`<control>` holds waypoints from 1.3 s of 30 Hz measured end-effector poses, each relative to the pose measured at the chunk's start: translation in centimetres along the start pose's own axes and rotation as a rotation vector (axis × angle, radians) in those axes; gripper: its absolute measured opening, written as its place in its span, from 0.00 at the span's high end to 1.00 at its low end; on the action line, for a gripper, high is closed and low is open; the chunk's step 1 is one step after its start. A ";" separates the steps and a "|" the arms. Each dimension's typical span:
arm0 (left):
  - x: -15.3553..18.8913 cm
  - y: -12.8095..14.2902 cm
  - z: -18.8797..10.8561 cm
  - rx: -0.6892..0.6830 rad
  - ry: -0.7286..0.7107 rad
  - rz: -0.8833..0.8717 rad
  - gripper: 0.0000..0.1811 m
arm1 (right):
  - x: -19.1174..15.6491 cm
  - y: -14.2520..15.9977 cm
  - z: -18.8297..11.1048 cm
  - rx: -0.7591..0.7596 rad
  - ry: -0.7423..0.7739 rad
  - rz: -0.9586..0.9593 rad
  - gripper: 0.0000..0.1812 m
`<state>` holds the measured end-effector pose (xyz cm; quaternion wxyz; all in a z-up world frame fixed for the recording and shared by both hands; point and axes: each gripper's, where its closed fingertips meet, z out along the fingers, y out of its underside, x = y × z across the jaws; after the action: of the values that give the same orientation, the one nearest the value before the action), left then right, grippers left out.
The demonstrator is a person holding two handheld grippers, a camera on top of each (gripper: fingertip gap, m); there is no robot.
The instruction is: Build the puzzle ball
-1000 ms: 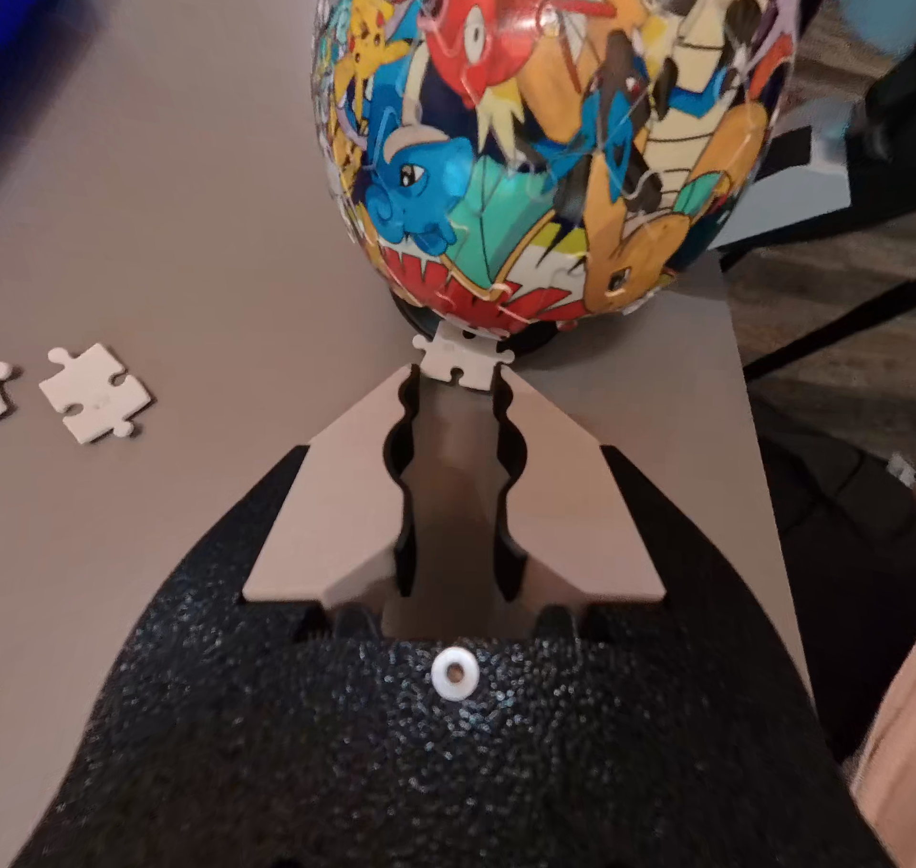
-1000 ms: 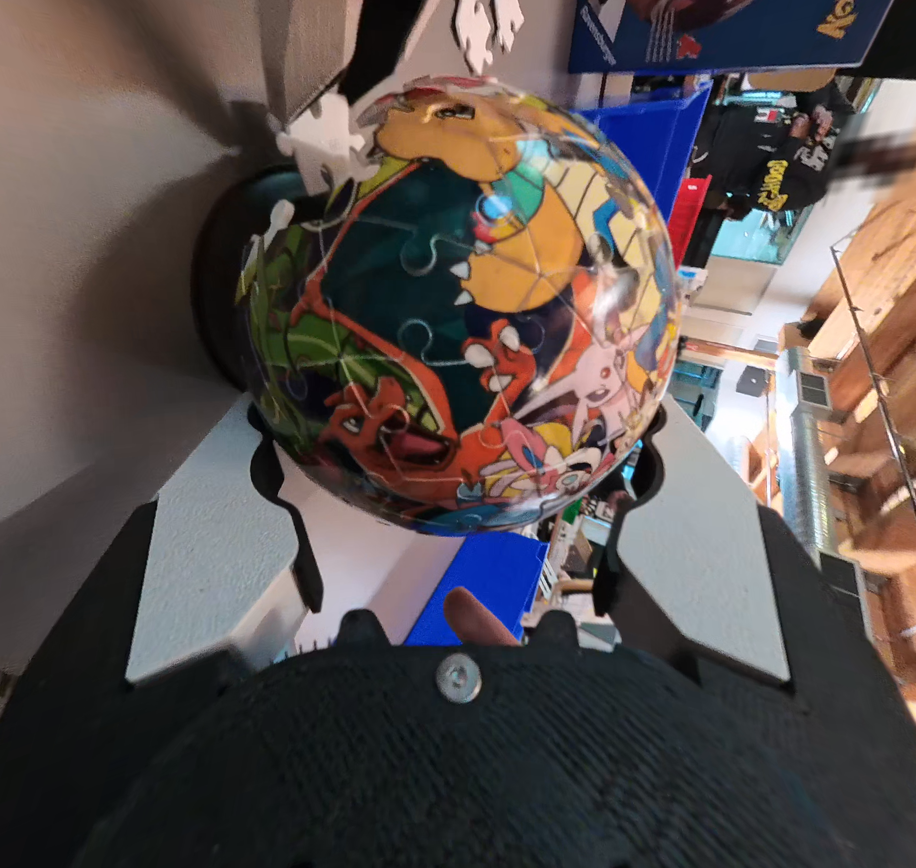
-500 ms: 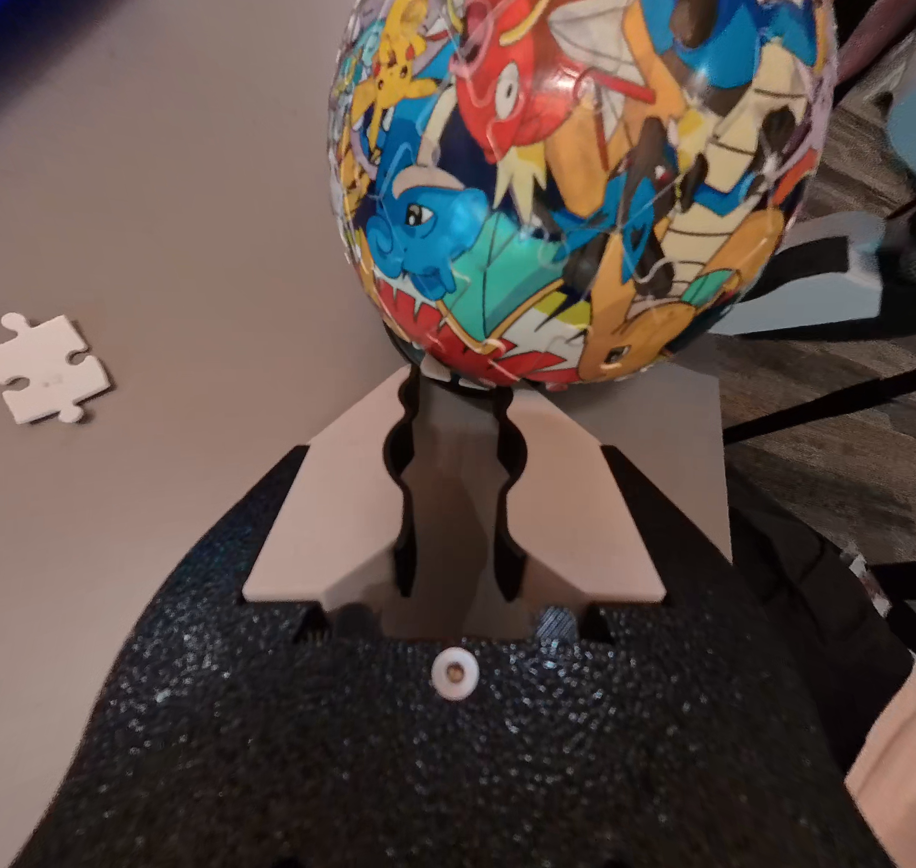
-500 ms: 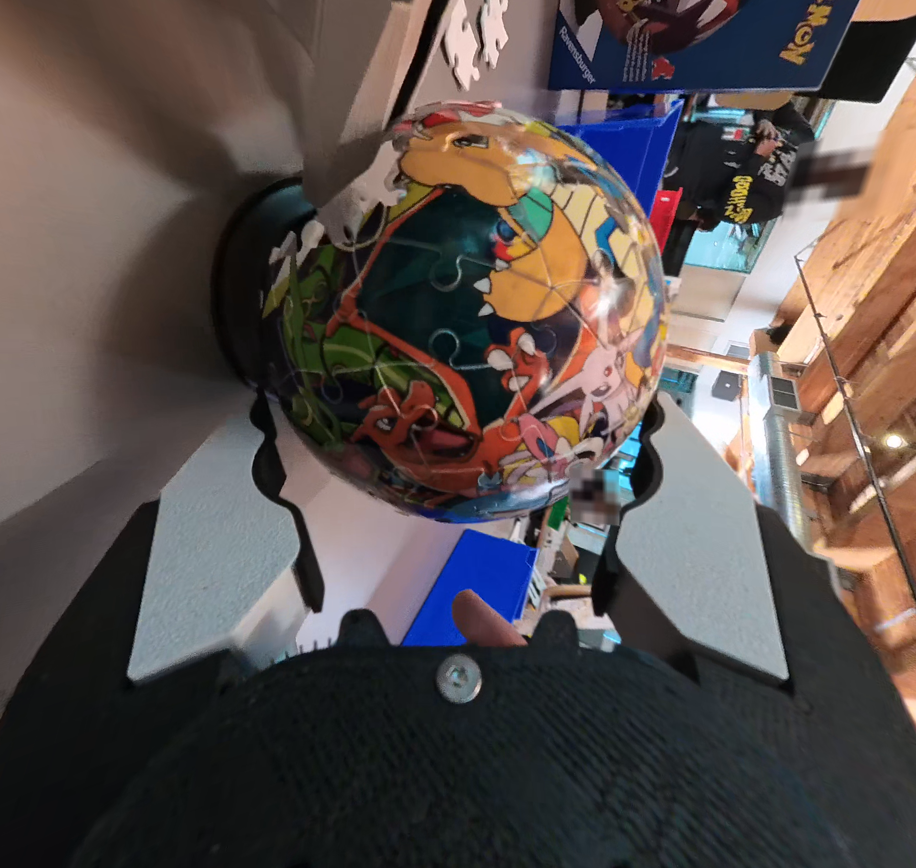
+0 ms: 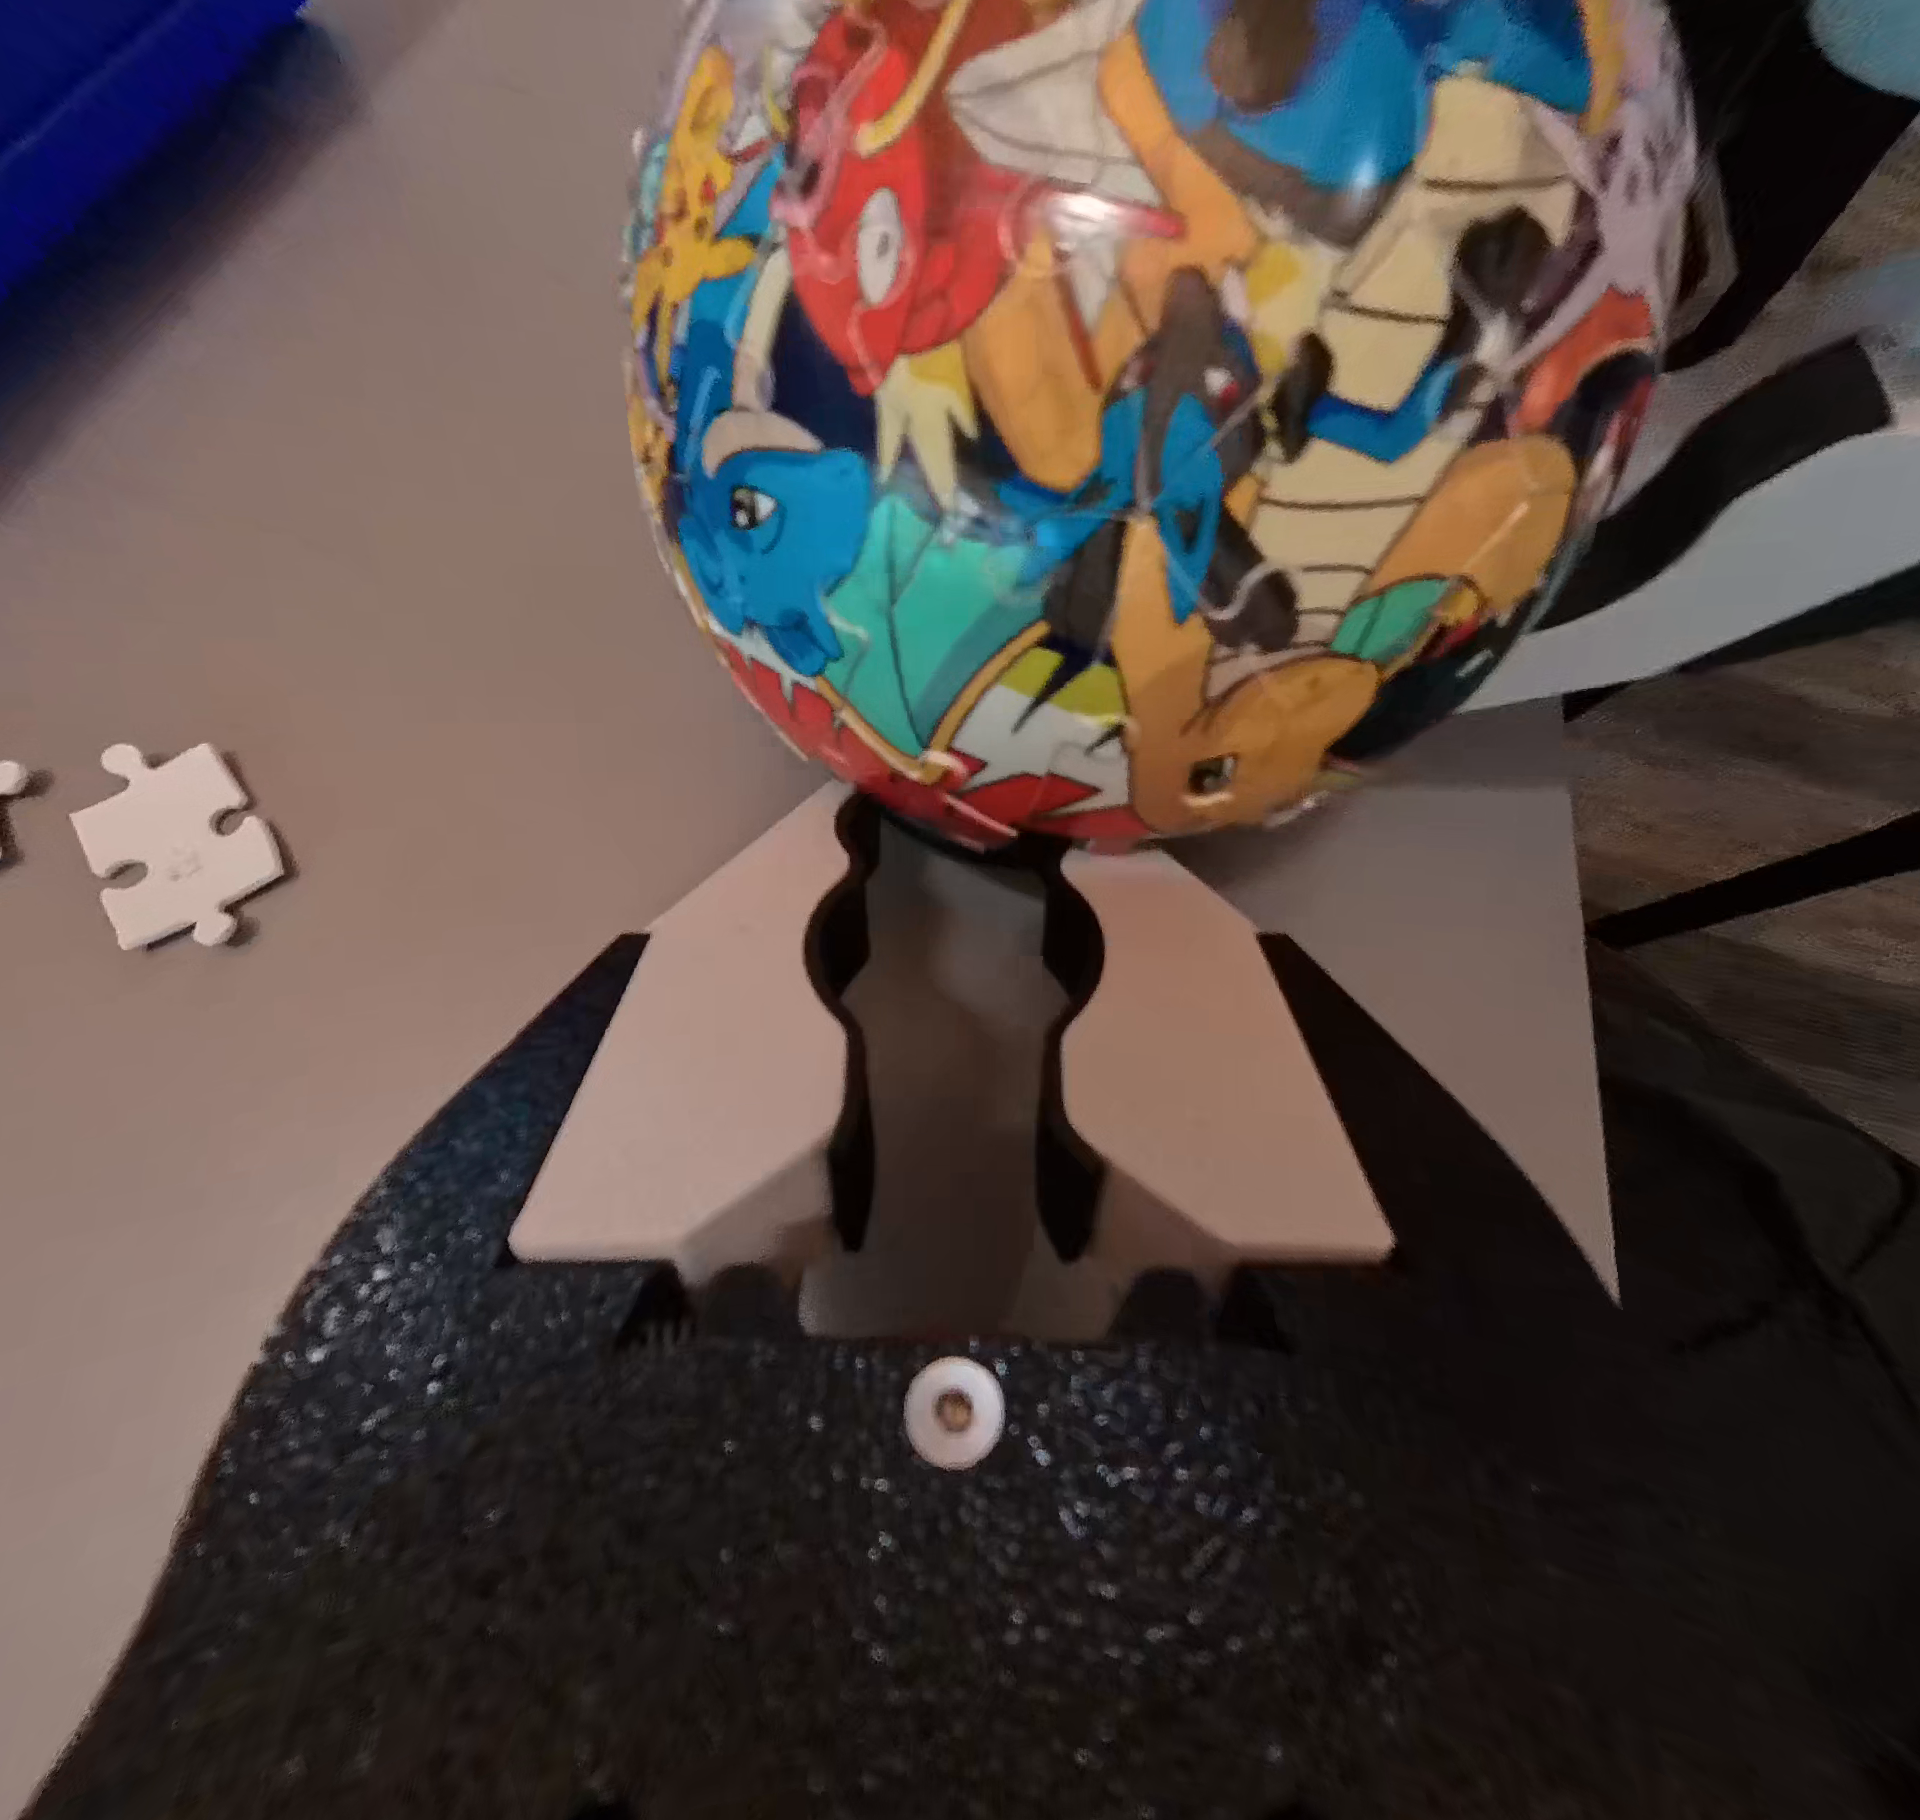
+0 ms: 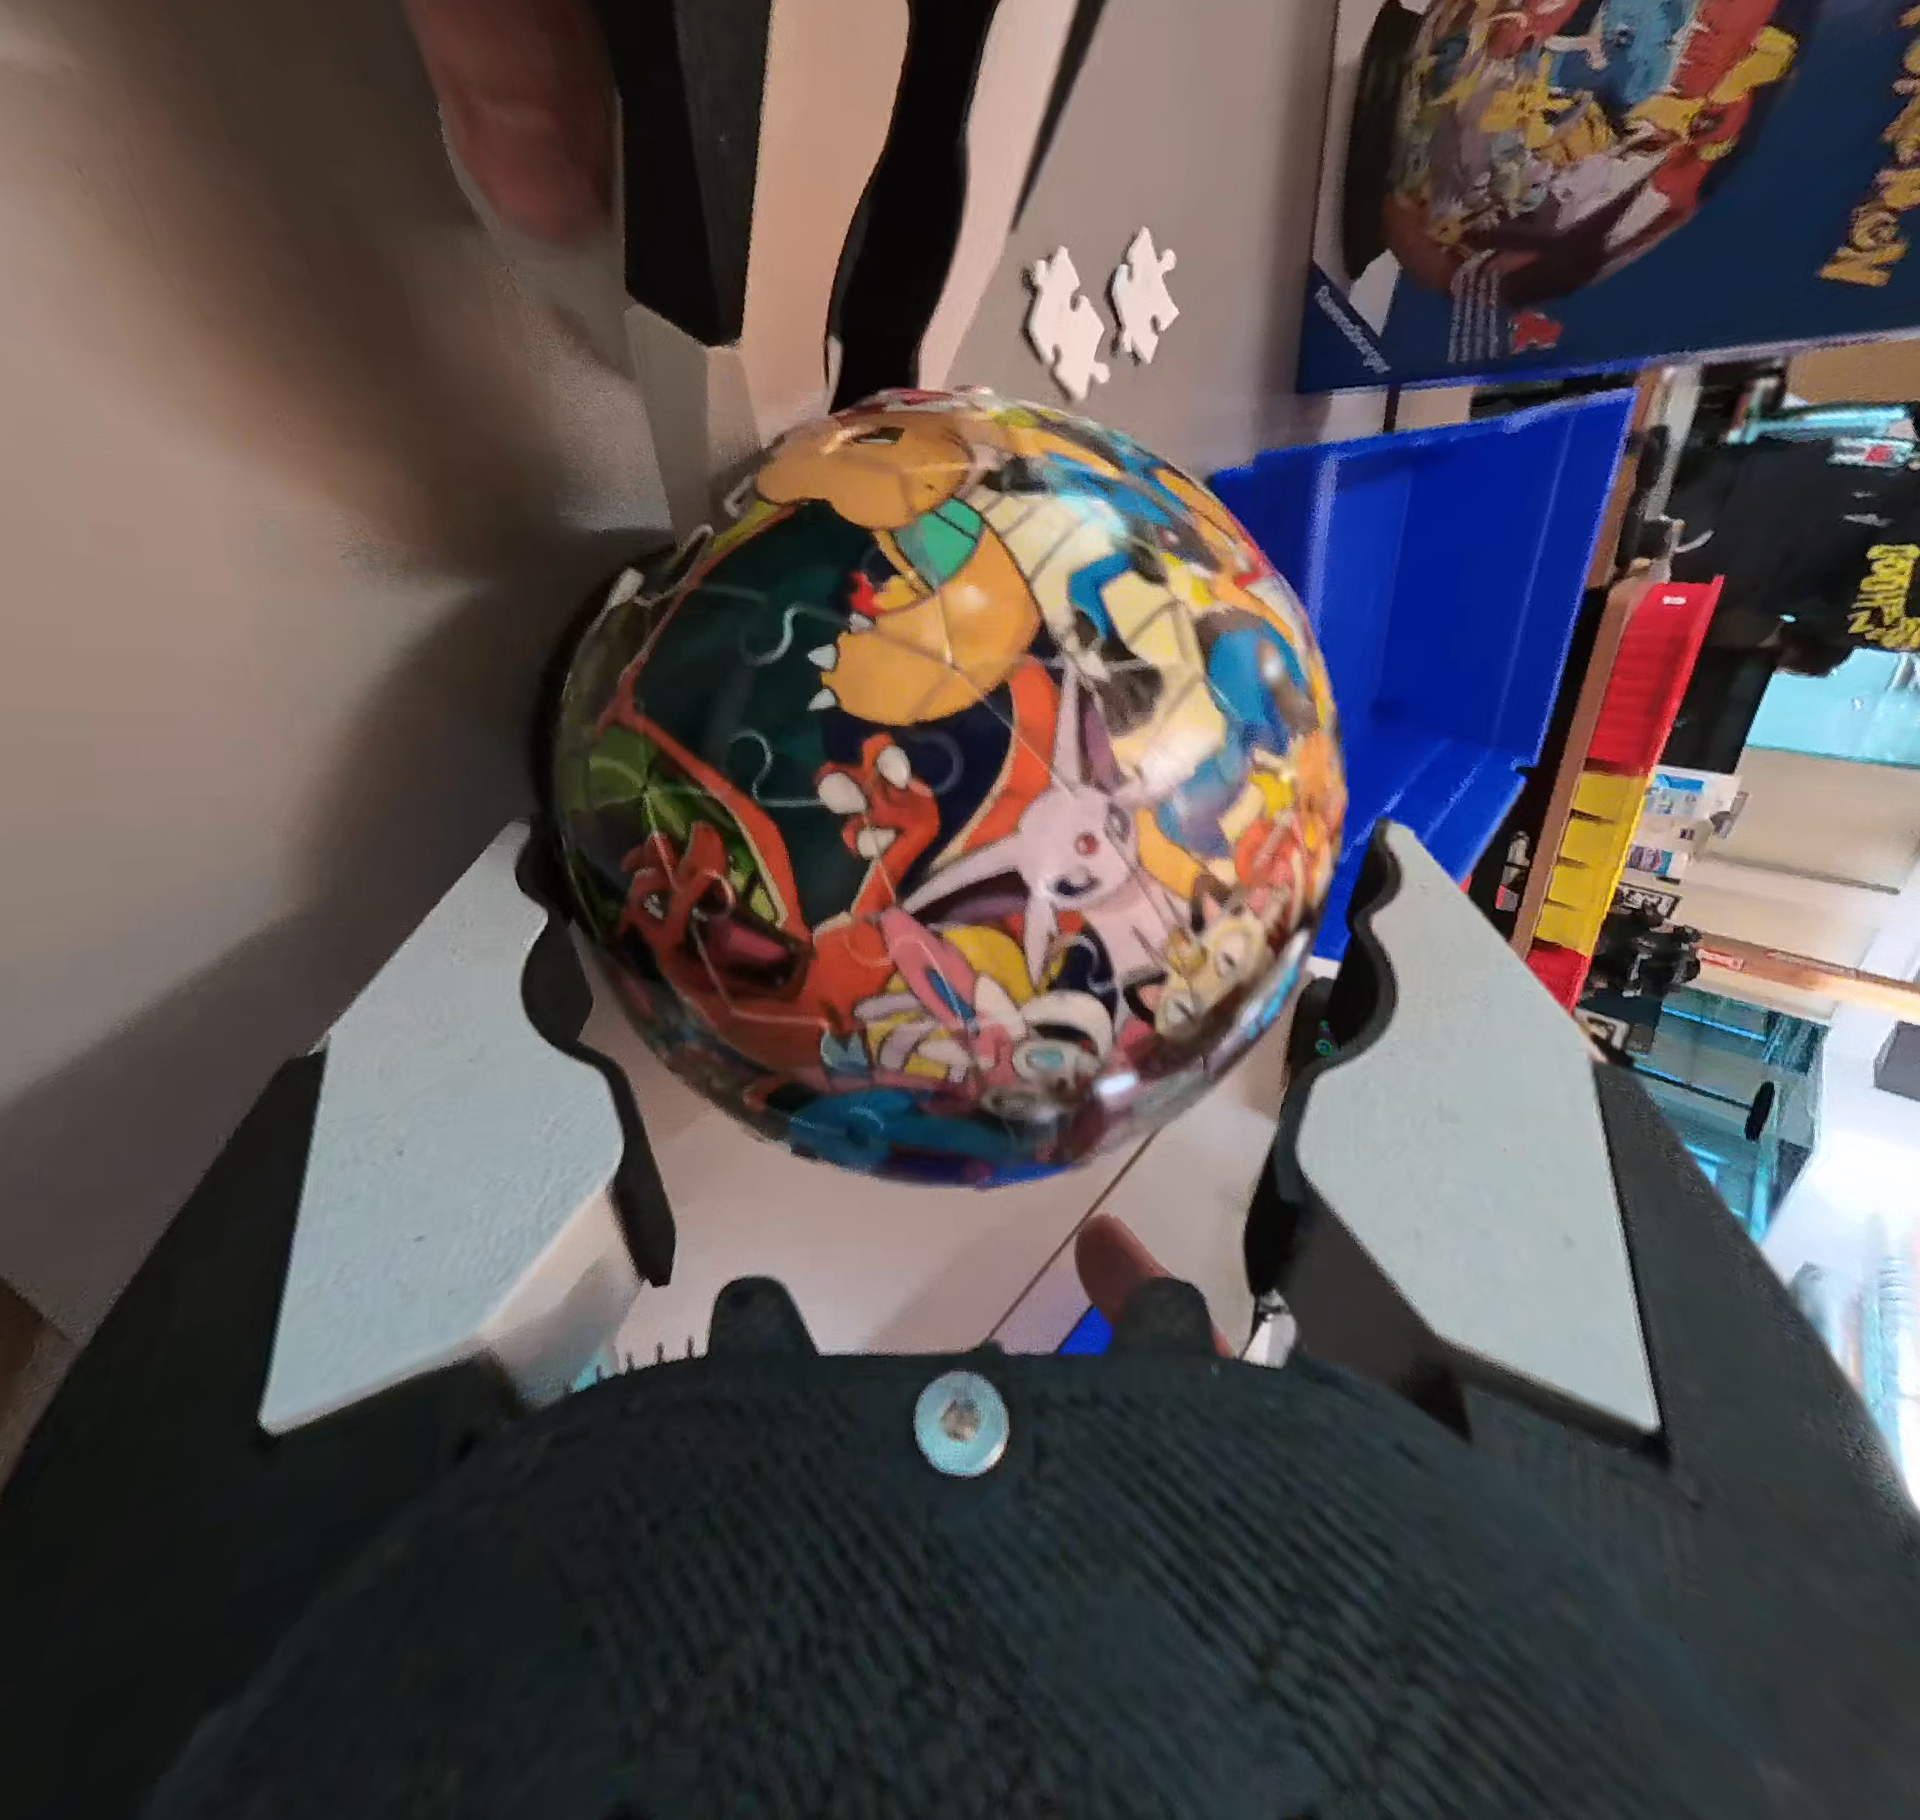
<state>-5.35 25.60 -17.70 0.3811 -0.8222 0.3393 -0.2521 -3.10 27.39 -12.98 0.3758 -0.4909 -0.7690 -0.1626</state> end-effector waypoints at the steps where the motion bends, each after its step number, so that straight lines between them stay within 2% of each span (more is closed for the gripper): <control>1: 0.0 0.1 0.1 -0.011 -0.010 0.016 0.86 | -0.2 0.0 0.3 -0.005 -0.013 -0.011 0.21; 7: -0.1 0.3 0.2 -0.024 -0.031 0.028 0.86 | 0.3 0.9 1.2 -0.114 0.008 -0.128 0.18; 18: -0.8 0.1 0.5 -0.026 -0.050 0.009 0.86 | 0.9 1.4 1.4 -0.175 0.116 -0.139 0.19; 31: -1.4 0.0 0.3 -0.015 -0.110 0.020 0.85 | 1.1 1.4 1.6 -0.171 0.126 -0.120 0.18; 39: -1.5 -0.4 0.0 0.016 -0.098 -0.010 0.92 | 1.1 1.5 1.6 -0.164 0.119 -0.112 0.19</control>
<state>-6.21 26.90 -17.64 0.4025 -0.8322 0.3141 -0.2162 -2.69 29.75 -13.44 0.3694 -0.4656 -0.7558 -0.2748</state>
